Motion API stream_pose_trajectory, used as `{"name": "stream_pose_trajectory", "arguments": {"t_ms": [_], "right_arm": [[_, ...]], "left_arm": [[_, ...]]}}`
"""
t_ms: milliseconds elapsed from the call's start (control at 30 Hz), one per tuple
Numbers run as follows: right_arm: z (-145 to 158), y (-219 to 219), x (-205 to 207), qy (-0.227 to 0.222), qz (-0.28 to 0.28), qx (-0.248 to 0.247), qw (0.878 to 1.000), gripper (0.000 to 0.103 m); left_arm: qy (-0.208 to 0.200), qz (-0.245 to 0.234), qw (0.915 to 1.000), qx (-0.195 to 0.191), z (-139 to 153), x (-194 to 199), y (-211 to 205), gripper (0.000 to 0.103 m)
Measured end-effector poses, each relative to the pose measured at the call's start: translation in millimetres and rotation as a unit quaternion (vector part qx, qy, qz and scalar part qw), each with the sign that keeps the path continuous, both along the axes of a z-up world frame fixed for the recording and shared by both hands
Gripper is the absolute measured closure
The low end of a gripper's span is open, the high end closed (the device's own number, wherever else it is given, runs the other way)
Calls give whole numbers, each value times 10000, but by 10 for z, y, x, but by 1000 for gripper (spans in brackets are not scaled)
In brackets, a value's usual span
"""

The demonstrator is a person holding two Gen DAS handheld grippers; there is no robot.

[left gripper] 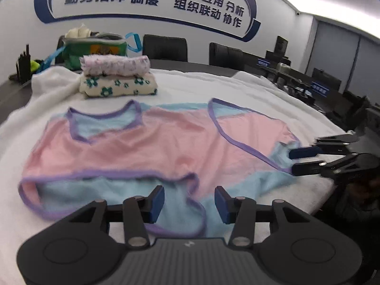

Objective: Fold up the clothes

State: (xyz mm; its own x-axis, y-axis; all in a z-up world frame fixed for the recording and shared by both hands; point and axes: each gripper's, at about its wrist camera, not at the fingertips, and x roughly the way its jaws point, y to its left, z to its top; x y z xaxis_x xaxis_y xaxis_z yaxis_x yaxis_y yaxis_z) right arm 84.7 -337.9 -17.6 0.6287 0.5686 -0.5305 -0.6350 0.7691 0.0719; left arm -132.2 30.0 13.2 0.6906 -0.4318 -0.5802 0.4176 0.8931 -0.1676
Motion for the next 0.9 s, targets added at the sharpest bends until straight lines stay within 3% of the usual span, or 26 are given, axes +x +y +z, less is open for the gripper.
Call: {"name": "stream_pose_trajectory", "arguments": {"t_ms": [67,100,167,233,367,467,500,567,667,800,900], "right_arm": [[-85,110,7,-73,11,-250,9997,68],[-125,156,37,18,-31,-384,9993,92],[-86,117,62,126,-139,-360,9992,95],[-3,71,67,156,-303,-515,9981,96],[53,103,28,115,-383,-814,9959,95],[179,155,15,-85,-444,-836,9955,89],[258,168,30,-219,-465,-735,9960,83],[422,196,66,-502,-503,-511,9962,79],[462,472,207,-519,-101,-308,9981,69],[314,954,412,-380,502,-453,9970,67],[242,1199,482,-314,831,-648,9939,67]], "left_arm": [[-18,5,10000,72,-49,-66,-20,64],[-14,22,10000,52,-67,-86,-13,83],[7,66,10000,-52,-94,-116,21,100],[112,51,9995,-278,-127,-136,75,100],[61,-58,9994,-331,-138,-230,101,99],[4,-200,9981,-588,-103,-316,184,85],[-29,-229,9972,-716,-93,-341,222,80],[-70,-202,9963,-830,-78,-328,240,79],[-63,-33,9968,-794,-83,-245,179,78],[-17,31,9988,-491,-129,-193,63,89],[-181,3,9966,-807,-78,-259,246,81]]}}
